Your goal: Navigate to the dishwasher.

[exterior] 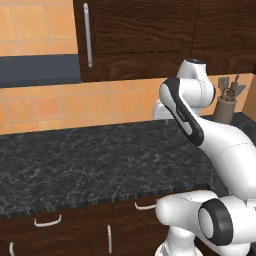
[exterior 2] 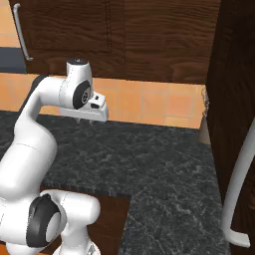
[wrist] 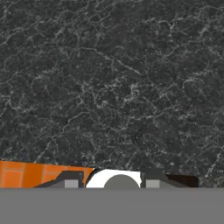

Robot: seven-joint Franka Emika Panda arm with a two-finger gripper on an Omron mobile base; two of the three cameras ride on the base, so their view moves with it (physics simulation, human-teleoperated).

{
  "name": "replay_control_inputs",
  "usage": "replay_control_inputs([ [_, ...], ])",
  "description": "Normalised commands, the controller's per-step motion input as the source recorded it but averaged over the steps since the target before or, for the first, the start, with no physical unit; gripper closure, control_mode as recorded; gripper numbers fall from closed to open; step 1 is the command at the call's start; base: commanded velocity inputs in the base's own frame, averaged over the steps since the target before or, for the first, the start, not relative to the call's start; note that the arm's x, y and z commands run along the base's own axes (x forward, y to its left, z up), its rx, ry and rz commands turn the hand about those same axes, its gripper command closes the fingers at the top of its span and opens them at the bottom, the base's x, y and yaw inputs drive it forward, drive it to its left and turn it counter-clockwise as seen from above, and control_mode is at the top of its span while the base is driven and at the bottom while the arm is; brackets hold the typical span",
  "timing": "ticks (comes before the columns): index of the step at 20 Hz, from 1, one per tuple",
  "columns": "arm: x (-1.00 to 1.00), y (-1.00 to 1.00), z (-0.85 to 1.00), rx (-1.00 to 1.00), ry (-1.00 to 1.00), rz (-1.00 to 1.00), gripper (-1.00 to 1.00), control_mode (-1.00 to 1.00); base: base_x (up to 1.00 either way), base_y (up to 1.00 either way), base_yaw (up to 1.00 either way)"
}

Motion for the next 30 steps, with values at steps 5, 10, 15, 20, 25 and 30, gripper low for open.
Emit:
replay_control_inputs([
  [5, 0.0, 0.0, 0.0, 0.0, 0.0, 0.0, -1.0, 1.0, -0.07, 0.0, 0.01],
  [10, 0.0, 0.0, 0.0, 0.0, 0.0, 0.0, -1.0, 1.0, -0.46, 0.07, 0.33],
  [15, 0.0, 0.0, 0.0, 0.0, 0.0, 0.0, -1.0, 1.0, -0.27, 0.15, 0.85],
  [20, 0.0, 0.0, 0.0, 0.0, 0.0, 0.0, -1.0, 1.0, -0.09, 0.18, 0.95],
  [25, 0.0, 0.0, 0.0, 0.0, 0.0, 0.0, -1.0, 1.0, -0.01, 0.07, 0.94],
  [30, 0.0, 0.0, 0.0, 0.0, 0.0, 0.0, -1.0, 1.0, 0.11, 0.19, 0.8],
])
